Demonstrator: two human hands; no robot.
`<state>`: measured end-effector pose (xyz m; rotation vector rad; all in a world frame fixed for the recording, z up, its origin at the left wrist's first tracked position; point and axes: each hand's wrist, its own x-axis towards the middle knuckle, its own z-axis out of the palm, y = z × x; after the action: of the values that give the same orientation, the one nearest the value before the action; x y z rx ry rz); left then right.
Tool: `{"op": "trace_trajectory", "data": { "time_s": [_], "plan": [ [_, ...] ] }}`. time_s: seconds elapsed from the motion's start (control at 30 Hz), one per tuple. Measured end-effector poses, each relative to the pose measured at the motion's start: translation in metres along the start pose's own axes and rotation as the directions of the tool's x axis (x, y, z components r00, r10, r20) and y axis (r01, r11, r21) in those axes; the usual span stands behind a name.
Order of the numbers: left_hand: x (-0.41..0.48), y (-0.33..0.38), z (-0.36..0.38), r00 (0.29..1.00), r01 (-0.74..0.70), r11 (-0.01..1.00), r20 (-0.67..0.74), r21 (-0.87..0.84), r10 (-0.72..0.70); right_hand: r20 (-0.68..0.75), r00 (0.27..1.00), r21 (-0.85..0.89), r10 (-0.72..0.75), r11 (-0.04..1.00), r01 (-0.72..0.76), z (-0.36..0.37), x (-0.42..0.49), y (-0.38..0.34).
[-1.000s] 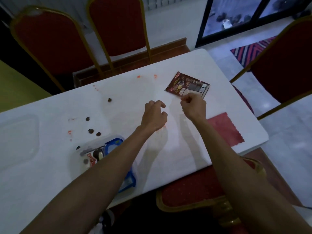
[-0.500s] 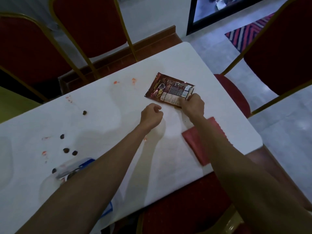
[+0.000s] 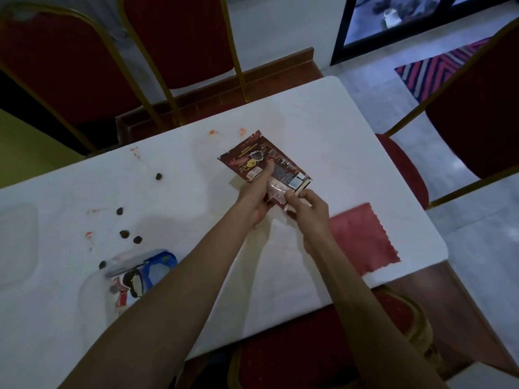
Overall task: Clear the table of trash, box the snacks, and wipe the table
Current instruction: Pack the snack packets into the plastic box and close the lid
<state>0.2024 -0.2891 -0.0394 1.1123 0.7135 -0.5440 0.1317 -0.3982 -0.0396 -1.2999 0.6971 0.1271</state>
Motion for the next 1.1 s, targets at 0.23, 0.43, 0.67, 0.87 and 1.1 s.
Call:
{"op": "trace_trajectory", "data": {
  "time_s": [0.23, 0.43, 0.67, 0.87, 1.1],
  "plan": [
    [-0.078, 0.011, -0.074, 0.980, -0.184, 0.983, -0.070, 0.001, 0.184, 0.106, 0.994, -0.111, 0.018, 0.994, -0.006, 0.029, -0.077, 0.010],
    [-0.152, 0.025, -0.178, 0.962, -0.229, 0.959, -0.112, 0.166, 0.249, 0.151, 0.989, -0.207, 0.010, 0.978, 0.021, 0.067, -0.113, 0.021],
    [-0.188, -0.001, -0.283, 0.955, -0.200, 0.971, -0.194, 0.134, 0.224, 0.400, 0.912, -0.503, 0.088, 0.853, 0.138, 0.149, -0.160, 0.063],
    [-0.200, -0.029, -0.332, 0.960, -0.148, 0.986, -0.228, 0.081, 0.162, 0.483, 0.857, -0.629, 0.178, 0.751, 0.199, 0.168, -0.191, 0.093],
    [-0.201, -0.058, -0.345, 0.828, -0.140, 0.844, -0.406, 0.518, 0.387, 0.482, 0.835, -0.808, 0.266, 0.503, 0.307, 0.174, -0.204, 0.115]
  ]
}}
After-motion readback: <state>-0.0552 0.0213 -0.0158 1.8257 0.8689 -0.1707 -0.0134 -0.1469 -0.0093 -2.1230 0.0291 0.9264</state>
